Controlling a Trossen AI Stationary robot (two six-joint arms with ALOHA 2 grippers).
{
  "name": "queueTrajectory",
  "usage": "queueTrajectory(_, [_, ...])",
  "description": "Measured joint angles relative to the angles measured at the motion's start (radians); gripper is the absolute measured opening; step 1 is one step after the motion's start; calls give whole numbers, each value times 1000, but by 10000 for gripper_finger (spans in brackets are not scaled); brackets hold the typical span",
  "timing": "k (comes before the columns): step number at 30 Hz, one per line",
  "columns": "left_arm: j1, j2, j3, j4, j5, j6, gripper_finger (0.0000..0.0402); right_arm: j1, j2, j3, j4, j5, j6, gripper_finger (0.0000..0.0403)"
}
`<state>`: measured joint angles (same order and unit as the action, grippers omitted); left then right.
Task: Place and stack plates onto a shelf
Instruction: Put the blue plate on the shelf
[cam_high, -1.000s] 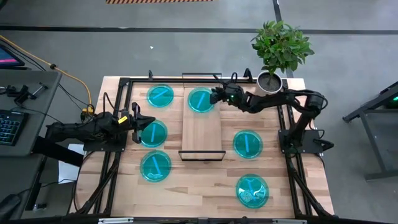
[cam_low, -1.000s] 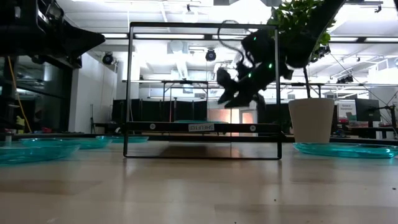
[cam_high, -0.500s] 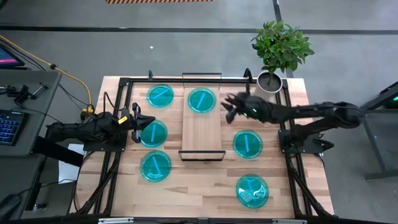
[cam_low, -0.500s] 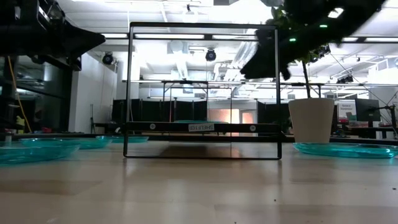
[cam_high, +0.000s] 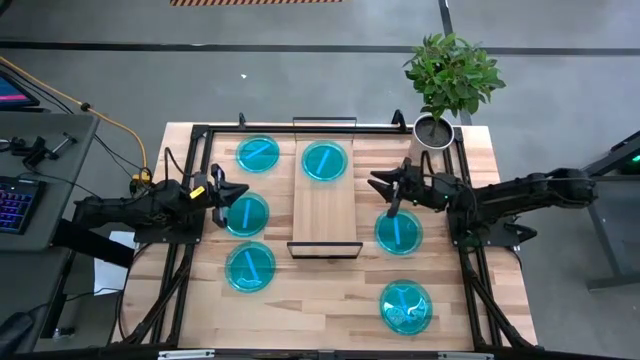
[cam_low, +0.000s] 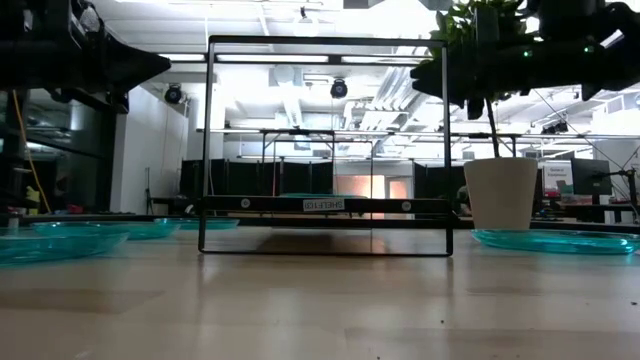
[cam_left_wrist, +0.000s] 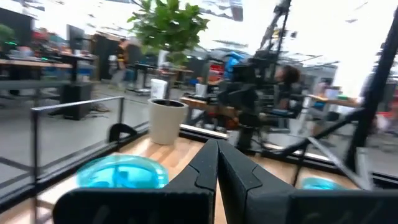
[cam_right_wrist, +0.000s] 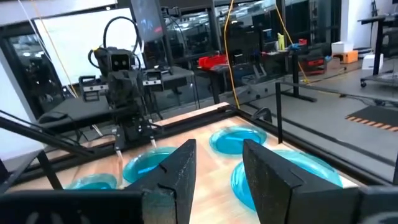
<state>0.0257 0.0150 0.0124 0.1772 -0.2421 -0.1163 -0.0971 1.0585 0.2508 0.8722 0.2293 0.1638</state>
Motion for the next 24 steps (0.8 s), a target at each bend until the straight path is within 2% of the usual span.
queueTrajectory(3, [0, 34, 0, 2, -83, 16, 1, 0, 0, 2, 1, 0, -32, 124])
queueTrajectory(7, [0, 150, 1, 2, -220, -56, 9, -2, 0, 2, 3, 0, -51, 124])
queueTrajectory(13, [0, 433, 83, -10, -360, -193, 65, -3, 0, 2, 8, 5, -71, 123])
queueTrajectory(16, [7, 599, 168, -104, -414, -260, 96, -3, 0, 2, 8, 5, -70, 123])
queueTrajectory(20, [76, 801, 316, -295, -423, -323, 124, -3, 0, 2, 8, 5, -68, 123])
queueTrajectory(24, [210, 966, 492, -517, -317, -312, 137, -3, 1, 2, 8, 6, -68, 123])
